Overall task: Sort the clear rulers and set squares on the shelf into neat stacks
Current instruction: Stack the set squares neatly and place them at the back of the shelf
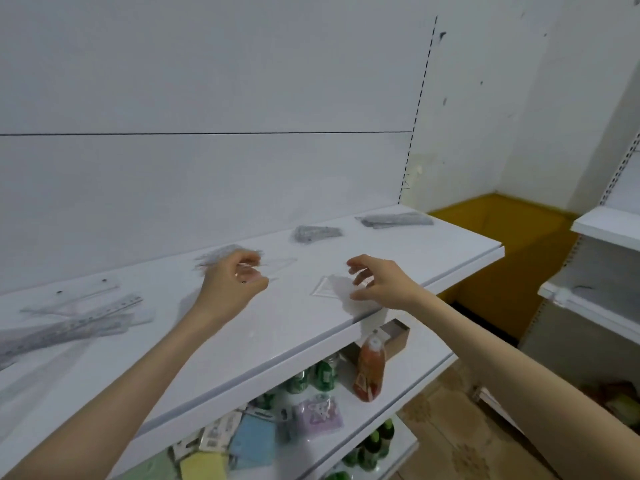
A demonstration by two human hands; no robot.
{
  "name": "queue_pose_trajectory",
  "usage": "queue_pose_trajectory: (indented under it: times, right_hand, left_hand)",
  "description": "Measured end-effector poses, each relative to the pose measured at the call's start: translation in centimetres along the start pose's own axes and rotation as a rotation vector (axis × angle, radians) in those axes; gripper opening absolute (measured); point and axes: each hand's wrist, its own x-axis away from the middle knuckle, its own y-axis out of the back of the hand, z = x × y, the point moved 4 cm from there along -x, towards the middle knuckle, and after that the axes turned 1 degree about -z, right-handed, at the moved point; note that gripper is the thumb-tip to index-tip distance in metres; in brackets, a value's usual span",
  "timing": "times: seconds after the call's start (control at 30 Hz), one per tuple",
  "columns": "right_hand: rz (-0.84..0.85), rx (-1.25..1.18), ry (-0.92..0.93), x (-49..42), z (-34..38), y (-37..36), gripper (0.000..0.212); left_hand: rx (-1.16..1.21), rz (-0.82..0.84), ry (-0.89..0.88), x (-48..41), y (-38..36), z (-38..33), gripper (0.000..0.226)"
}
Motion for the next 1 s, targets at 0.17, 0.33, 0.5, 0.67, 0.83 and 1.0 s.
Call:
queue_pose_trajectory:
  times: [0.17,0.33,0.5,0.67,0.83,1.0]
  right_hand:
    - [-0.039,0.025,0.02,-6.4,-6.7,4.0,0.06]
    - [0.009,-0.065,0.099,-13.4,-9.5,4.6,0.048]
    - [0.068,-0.01,0.225,-20.1,-7.7,2.2,0.04]
    - [0.131,0.036,0.263,-24.8,-5.2,-0.9,0.035]
    - [0.208,0.042,0.251,-25.9,-5.1,-2.0,0.031]
    - [0.21,-0.085,0.215,-24.1,-5.3,-0.4,0.036]
  left_hand:
    - [-0.072,0.003,0.035,-3.9,-4.9,0.3,0.032]
    - [-0.212,-0.034,0.066,-5.9,-6.7,1.3,0.035]
    - [-0.326,-0.07,0.114,-6.4,-5.8,2.4,0.035]
    - [-0.342,-0.183,0.15,-6.7,-3.8,2.3,0.035]
    - [-0.358,-0.203,0.139,-7.2,-3.4,1.9,0.038]
    - [-0.315,-0.131,0.114,-8.1,-5.2,1.2,0.041]
